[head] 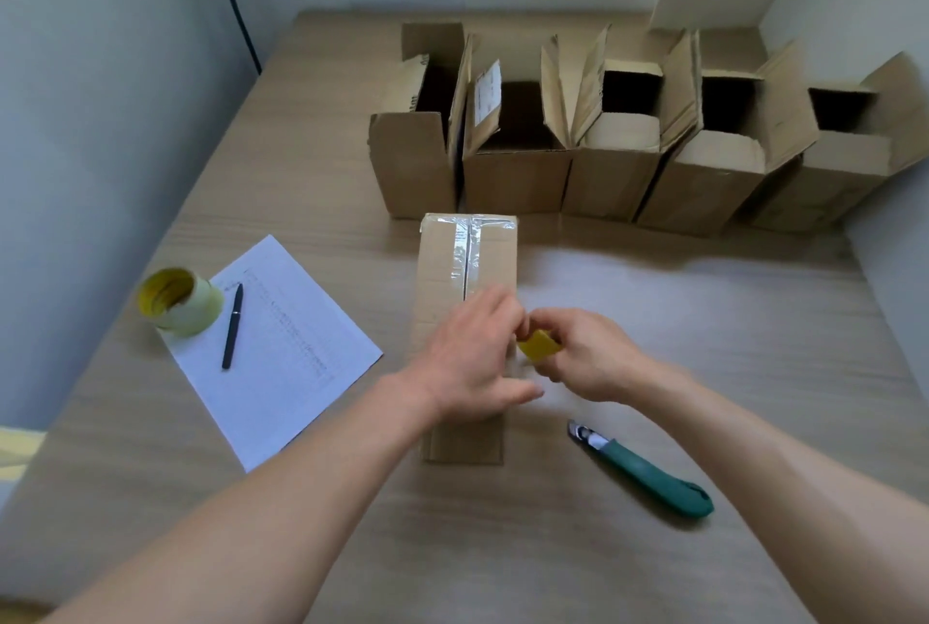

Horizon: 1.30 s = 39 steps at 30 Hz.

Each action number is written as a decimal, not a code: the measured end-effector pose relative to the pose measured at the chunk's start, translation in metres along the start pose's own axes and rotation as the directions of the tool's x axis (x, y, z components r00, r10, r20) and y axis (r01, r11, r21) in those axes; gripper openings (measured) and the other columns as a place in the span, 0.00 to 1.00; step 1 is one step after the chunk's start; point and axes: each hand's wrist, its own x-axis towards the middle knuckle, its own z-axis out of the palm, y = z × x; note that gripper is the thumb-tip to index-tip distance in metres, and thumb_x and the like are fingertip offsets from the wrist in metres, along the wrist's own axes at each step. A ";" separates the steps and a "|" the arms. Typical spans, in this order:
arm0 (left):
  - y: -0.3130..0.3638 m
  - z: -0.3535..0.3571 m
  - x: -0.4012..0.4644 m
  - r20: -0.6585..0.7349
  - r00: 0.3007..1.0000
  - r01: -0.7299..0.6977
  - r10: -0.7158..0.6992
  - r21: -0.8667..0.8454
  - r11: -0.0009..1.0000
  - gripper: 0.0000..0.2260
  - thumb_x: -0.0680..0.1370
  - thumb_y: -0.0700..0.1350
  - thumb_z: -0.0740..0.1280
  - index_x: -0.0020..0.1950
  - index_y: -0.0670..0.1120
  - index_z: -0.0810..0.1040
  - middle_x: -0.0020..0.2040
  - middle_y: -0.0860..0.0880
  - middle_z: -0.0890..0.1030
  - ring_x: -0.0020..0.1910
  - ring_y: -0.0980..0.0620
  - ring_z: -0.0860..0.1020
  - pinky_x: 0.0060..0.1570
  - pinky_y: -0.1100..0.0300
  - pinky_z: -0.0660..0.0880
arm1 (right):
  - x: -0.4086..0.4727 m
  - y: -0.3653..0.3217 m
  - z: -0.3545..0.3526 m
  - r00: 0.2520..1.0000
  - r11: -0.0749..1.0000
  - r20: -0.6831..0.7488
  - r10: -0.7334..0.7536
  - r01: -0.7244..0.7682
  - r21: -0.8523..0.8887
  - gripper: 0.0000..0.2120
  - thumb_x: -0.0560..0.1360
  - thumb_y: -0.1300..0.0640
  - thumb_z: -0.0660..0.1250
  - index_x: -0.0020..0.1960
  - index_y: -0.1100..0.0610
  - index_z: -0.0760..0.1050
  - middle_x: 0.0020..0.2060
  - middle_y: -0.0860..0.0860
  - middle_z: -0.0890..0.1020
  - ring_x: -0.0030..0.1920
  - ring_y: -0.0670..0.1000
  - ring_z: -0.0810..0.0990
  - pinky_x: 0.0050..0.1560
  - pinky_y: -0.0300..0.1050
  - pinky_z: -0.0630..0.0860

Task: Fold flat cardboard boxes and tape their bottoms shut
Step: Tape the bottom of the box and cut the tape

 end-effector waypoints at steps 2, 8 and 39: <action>-0.001 0.004 -0.004 -0.059 0.998 -0.016 0.021 0.086 0.996 0.21 0.66 0.54 0.74 0.50 0.47 0.69 0.50 0.49 0.70 0.47 0.47 0.70 0.44 0.54 0.69 | 0.004 -0.003 0.000 0.996 0.998 0.065 0.068 -0.069 0.013 0.09 0.71 0.56 0.70 0.37 0.43 0.76 0.41 0.43 0.83 0.39 0.46 0.82 0.42 0.46 0.79; 0.008 0.012 -0.001 -0.094 0.996 0.021 0.006 0.278 0.960 0.20 0.63 0.48 0.70 0.51 0.45 0.70 0.50 0.44 0.72 0.45 0.43 0.71 0.42 0.53 0.66 | 0.008 -0.010 0.004 0.917 0.792 -0.257 -0.305 0.094 -0.603 0.03 0.62 0.55 0.71 0.35 0.52 0.79 0.32 0.52 0.78 0.35 0.59 0.80 0.31 0.42 0.63; -0.023 0.030 -0.043 -0.229 0.652 0.352 -0.723 -0.753 0.556 0.19 0.80 0.49 0.64 0.71 0.52 0.69 0.60 0.56 0.81 0.58 0.58 0.79 0.59 0.57 0.75 | 0.027 -0.059 0.077 0.552 0.820 -0.655 0.516 -0.098 0.563 0.06 0.78 0.59 0.61 0.44 0.51 0.69 0.36 0.44 0.74 0.37 0.52 0.71 0.36 0.45 0.63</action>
